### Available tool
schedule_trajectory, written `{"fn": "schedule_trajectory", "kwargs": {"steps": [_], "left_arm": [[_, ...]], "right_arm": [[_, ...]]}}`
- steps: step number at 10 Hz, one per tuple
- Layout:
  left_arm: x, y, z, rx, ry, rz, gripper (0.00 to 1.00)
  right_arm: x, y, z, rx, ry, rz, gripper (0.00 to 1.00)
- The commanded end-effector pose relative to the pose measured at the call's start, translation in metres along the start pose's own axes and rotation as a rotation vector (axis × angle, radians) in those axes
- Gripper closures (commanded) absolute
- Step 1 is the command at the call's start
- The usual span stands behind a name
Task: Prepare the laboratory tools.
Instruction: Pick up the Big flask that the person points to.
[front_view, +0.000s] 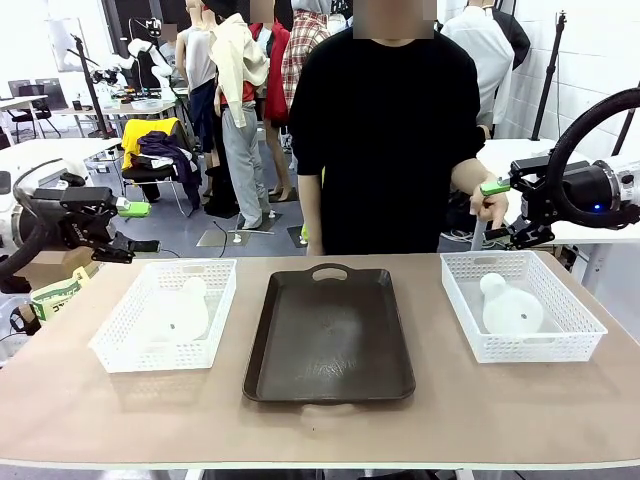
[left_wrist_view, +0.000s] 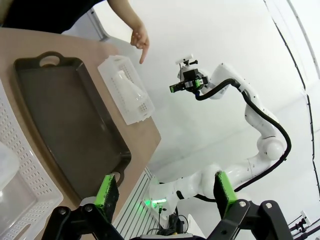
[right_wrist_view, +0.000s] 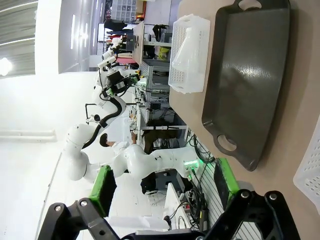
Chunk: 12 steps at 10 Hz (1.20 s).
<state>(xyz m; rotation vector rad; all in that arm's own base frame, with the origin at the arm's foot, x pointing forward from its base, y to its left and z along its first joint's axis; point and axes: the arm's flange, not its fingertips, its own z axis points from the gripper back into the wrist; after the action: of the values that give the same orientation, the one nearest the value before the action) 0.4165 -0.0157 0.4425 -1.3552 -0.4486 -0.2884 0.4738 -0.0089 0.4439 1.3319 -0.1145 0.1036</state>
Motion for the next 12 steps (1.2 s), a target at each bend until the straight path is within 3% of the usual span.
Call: {"fn": "schedule_trajectory", "kwargs": {"steps": [1, 10, 12], "left_arm": [[0.001, 0.000, 0.003, -0.005, 0.017, -0.004, 0.00], [0.001, 0.000, 0.003, -0.005, 0.017, -0.004, 0.00], [0.001, 0.000, 0.003, -0.005, 0.017, -0.004, 0.00]], "right_arm": [[-0.001, 0.000, -0.001, 0.003, 0.002, 0.005, 0.00], [0.000, 0.000, 0.000, 0.000, 0.000, 0.000, 0.00], [0.004, 0.030, 0.012, -0.181, -0.048, 0.114, 0.00]]}}
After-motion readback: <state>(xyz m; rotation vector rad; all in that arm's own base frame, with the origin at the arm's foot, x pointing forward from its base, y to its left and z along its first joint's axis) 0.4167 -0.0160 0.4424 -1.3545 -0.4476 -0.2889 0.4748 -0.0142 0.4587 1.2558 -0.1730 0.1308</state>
